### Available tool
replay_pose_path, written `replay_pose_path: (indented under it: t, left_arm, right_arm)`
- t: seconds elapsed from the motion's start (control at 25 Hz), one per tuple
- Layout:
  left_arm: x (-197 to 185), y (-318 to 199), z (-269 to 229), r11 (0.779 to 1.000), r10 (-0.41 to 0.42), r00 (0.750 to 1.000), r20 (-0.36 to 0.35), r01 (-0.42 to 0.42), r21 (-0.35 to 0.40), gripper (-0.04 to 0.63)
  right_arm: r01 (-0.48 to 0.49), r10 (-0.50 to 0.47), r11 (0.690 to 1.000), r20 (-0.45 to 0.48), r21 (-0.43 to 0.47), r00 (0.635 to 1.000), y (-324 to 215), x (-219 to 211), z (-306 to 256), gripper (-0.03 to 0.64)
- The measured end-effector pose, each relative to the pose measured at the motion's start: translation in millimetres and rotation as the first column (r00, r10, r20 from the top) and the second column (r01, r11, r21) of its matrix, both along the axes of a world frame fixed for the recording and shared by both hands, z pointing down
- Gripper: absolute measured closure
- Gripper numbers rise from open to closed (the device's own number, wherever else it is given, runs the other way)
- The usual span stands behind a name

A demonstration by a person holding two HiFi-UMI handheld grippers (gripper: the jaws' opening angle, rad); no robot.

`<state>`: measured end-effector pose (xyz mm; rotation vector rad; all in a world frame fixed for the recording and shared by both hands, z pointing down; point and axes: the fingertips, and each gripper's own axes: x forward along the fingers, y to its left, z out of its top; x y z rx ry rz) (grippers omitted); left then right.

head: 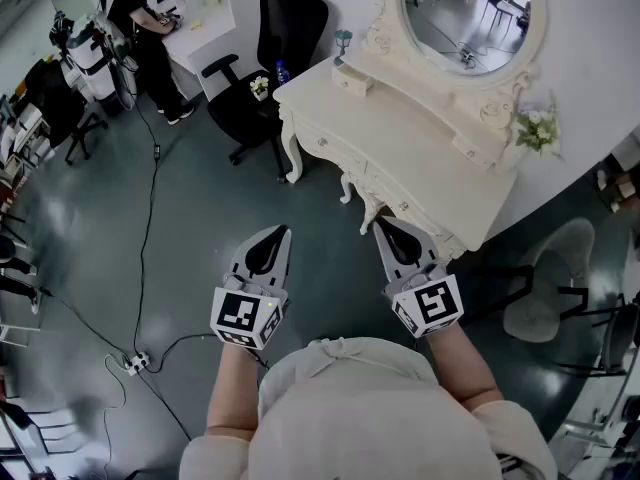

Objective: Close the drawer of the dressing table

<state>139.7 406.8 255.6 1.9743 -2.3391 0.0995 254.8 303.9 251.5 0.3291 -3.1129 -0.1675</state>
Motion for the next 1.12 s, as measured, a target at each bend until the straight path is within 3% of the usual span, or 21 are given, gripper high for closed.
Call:
replay_pose_path:
  t: [0.48,0.64,0.68,0.76,0.92,1.12]
  left_arm:
    - [-21,13,7,1.000,0.008,1.000,-0.021,-0.008,0.002,0.577]
    - [-34,26,6,0.999,0.023,0.999,-0.036,-0.021,0.040,0.577]
    - [-38,29,5,0.998,0.023,0.999,-0.041,-0.021,0.057,0.541]
    - [-46,34,5,0.997,0.026,0.999,-0.047,-0.023,0.077,0.262]
    - [-69,43,17,0.998,0.010,1.000,-0.018,-0.009,0.055,0.242]
    - [-94,37,32,0.999,-0.007,0.998,-0.054,0.010,0.048,0.241]
  right_arm:
    - [0.012,-0.012,1.000,0.001,-0.015,1.000,13,-22,7,0.613]
    - [-0.009,0.008,0.999,-0.003,-0.037,1.000,23,-38,13,0.611]
    - [-0.018,0.018,0.999,-0.007,-0.035,1.000,26,-42,15,0.611]
    - [-0.033,0.033,0.999,-0.014,-0.023,0.999,31,-52,19,0.611]
    - [-0.058,0.058,0.998,-0.023,0.008,0.998,40,-68,23,0.611]
    - [-0.059,0.059,0.998,-0.046,-0.004,0.997,29,-86,34,0.611]
